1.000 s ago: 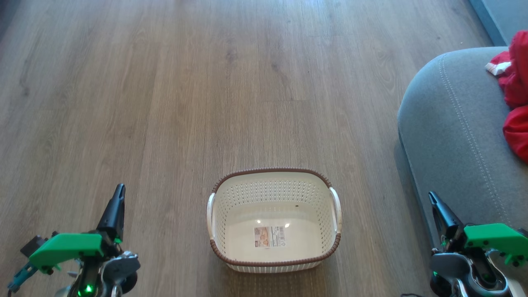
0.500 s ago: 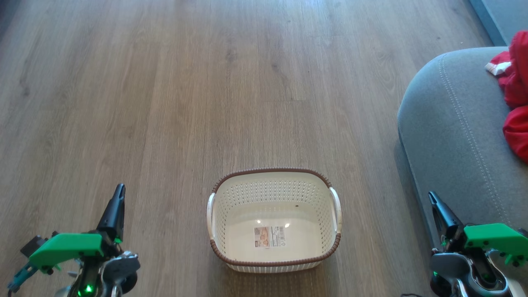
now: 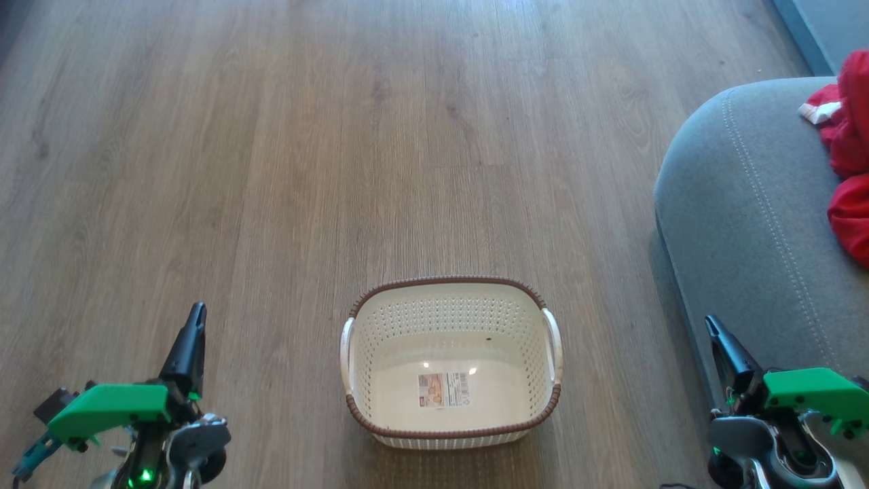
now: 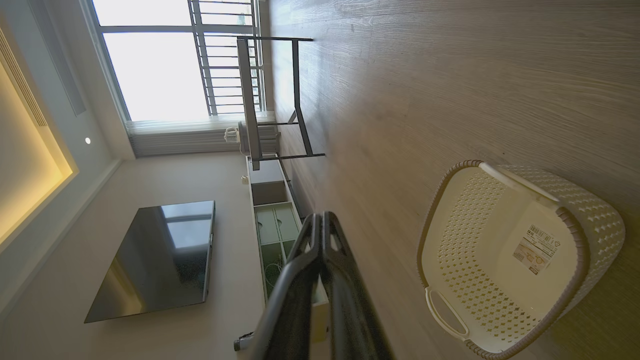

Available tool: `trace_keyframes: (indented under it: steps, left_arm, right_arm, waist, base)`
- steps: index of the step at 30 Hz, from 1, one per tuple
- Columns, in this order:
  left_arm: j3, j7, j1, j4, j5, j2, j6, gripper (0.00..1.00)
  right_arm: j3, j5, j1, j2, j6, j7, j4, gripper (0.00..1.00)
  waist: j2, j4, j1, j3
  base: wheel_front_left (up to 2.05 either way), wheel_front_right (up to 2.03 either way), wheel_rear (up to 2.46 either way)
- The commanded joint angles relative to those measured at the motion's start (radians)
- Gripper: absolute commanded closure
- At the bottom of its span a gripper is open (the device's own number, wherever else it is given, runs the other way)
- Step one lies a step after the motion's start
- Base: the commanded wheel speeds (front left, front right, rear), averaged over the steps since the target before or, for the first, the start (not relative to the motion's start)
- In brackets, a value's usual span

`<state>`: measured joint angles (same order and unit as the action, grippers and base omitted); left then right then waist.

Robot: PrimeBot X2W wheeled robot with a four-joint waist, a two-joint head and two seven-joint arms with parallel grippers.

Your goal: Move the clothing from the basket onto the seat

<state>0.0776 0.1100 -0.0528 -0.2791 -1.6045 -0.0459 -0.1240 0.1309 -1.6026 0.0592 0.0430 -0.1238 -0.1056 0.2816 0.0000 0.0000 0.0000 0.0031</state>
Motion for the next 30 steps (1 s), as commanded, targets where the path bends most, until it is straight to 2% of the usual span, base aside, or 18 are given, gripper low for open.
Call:
trace_keyframes:
  steps: [1, 30]
  left_arm:
    - [0.036, 0.003, -0.055, 0.034, -0.004, -0.004, -0.007, 1.0]
    - [0.036, 0.003, -0.055, 0.034, -0.004, -0.004, -0.007, 1.0]
  right_arm:
    - [-0.017, -0.006, 0.049, 0.007, -0.007, -0.008, -0.037, 1.0]
    - [-0.017, -0.006, 0.049, 0.007, -0.007, -0.008, -0.037, 1.0]
  waist:
    - [0.0, 0.0, 0.0, 0.0]
    - [0.0, 0.0, 0.0, 0.0]
  base:
    - [0.0, 0.0, 0.0]
    - [0.0, 0.0, 0.0]
